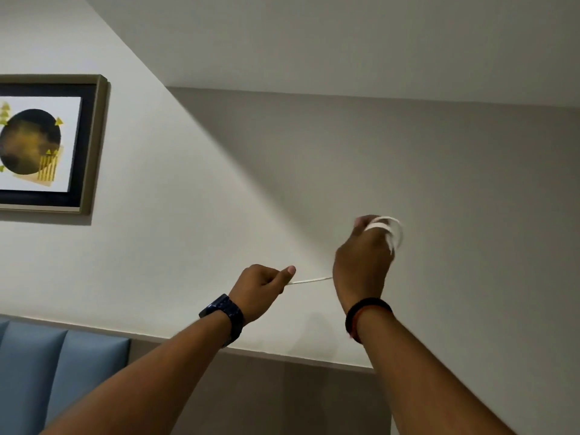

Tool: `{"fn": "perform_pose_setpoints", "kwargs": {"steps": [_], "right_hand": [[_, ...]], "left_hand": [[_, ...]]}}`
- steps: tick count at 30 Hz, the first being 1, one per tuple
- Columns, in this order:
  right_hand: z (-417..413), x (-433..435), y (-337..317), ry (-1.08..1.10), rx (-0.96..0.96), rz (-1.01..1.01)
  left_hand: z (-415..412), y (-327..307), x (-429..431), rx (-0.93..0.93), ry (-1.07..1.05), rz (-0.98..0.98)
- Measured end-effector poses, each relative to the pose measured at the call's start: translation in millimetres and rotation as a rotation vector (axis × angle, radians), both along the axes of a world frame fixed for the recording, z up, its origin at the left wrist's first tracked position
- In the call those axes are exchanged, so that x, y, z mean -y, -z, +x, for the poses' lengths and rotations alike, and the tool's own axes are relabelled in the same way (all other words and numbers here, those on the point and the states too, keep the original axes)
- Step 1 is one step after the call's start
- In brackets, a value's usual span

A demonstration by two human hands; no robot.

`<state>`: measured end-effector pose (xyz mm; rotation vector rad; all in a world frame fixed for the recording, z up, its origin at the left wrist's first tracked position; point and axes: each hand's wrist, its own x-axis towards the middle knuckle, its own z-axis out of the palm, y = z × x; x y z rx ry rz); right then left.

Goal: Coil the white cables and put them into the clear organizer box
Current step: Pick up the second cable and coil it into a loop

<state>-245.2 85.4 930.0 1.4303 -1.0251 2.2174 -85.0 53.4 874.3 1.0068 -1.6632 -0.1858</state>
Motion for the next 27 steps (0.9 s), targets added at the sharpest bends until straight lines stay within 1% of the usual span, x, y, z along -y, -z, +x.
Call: {"fn": "perform_pose_setpoints", "kwargs": {"steps": [1,2,3,4,5,7,9,10,12,14,15,17,18,19,21,22,24,26,27], "right_hand": [[-3.1,3.0,10.0,0.198,-0.265,0.082],[-4.7,5.3,21.3,0.350,-0.495,0.186],[-4.7,5.0,31.5,0.412,-0.642,0.319],[-4.6,4.9,39.4,0.377,-0.712,0.445],[-4.0,3.7,43.9,0.282,-0.731,0.568],[0.8,-1.6,44.5,0.027,-0.744,0.810],[6.4,-12.4,39.7,-0.348,-0.698,0.955],[7.9,-18.5,36.8,-0.573,-0.659,0.989],[7.9,-29.0,31.1,-1.005,-0.557,0.995],[5.4,-39.0,24.3,-1.379,-0.399,0.931],[5.1,-44.2,20.1,-1.530,-0.304,0.869],[6.7,-52.0,10.2,-1.720,-0.113,0.673],[8.9,-54.5,4.7,-1.752,-0.009,0.556],[11.8,-55.8,-0.9,-1.739,0.099,0.440],[18.0,-55.0,-11.1,-1.586,0.314,0.251],[20.3,-53.1,-15.2,-1.456,0.413,0.196],[20.7,-45.1,-18.7,-1.141,0.564,0.151],[18.1,-34.4,-17.2,-0.849,0.650,0.103],[17.0,-30.1,-15.1,-0.715,0.645,0.064]], "left_hand": [[0.7,-3.3,-1.3,0.013,-0.017,-0.032],[2.7,-7.4,-2.5,0.018,-0.041,-0.067],[5.5,-12.1,-3.5,0.022,-0.070,-0.097],[9.1,-16.1,-4.5,0.035,-0.096,-0.120],[12.6,-19.1,-5.3,0.056,-0.118,-0.139],[20.1,-22.3,-6.1,0.084,-0.150,-0.175],[28.5,-23.6,-5.0,0.042,-0.165,-0.190],[32.4,-23.5,-4.6,0.010,-0.167,-0.183],[38.5,-20.5,-4.1,-0.073,-0.158,-0.149],[40.5,-14.7,-4.5,-0.170,-0.129,-0.093],[40.4,-11.1,-5.1,-0.205,-0.111,-0.062],[37.9,-2.9,-6.6,-0.217,-0.083,-0.008],[36.2,1.2,-7.2,-0.203,-0.063,0.014],[34.5,4.6,-7.3,-0.192,-0.035,0.033],[30.8,8.5,-8.9,-0.169,0.023,0.063],[28.6,9.0,-10.5,-0.139,0.049,0.079],[22.5,8.1,-15.0,-0.035,0.097,0.112],[15.9,7.2,-18.6,0.064,0.151,0.129],[13.2,6.7,-20.1,0.096,0.174,0.138]]}}
